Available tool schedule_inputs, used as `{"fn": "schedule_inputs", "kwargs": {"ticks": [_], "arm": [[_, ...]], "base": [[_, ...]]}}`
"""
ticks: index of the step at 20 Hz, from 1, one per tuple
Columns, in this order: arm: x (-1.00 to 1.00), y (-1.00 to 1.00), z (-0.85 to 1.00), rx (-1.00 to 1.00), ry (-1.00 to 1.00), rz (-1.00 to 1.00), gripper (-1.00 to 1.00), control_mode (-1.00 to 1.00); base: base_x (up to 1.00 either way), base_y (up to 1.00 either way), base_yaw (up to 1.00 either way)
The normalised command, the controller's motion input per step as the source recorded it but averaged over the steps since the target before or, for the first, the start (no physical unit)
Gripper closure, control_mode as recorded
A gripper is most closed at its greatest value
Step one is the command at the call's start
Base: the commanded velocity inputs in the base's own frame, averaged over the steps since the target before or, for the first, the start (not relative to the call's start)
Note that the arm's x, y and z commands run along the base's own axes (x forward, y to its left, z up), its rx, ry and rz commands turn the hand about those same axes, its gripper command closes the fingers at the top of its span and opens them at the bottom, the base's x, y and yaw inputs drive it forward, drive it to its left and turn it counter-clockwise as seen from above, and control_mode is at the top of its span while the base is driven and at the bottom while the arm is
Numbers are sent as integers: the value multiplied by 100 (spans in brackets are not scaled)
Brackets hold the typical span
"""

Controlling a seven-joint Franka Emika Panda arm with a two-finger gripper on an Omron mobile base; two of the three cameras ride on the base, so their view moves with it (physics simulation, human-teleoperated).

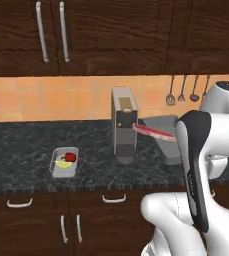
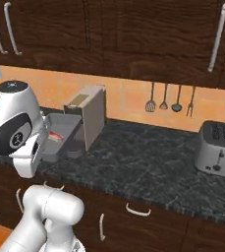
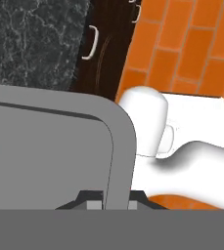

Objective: Take the meat container that has the steak and place it on the second highest rack of the freezer. Then take the vegetable container that has the lemon wedge and bell pepper and place it on the highest rack of the freezer.

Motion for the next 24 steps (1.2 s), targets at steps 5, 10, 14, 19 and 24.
{"fn": "schedule_inputs", "kwargs": {"ticks": [5, 10, 14, 19, 24], "arm": [[0, 0, 0, 0, 0, 0, 100, 100], [0, 0, 0, 0, 0, 0, 100, 100], [0, 0, 0, 0, 0, 0, 100, 100], [0, 0, 0, 0, 0, 0, 100, 100], [0, 0, 0, 0, 0, 0, 100, 100]], "base": [[-19, 61, 93], [-22, 37, 100], [-19, 15, 100], [-19, 10, 100], [-18, 3, 100]]}}
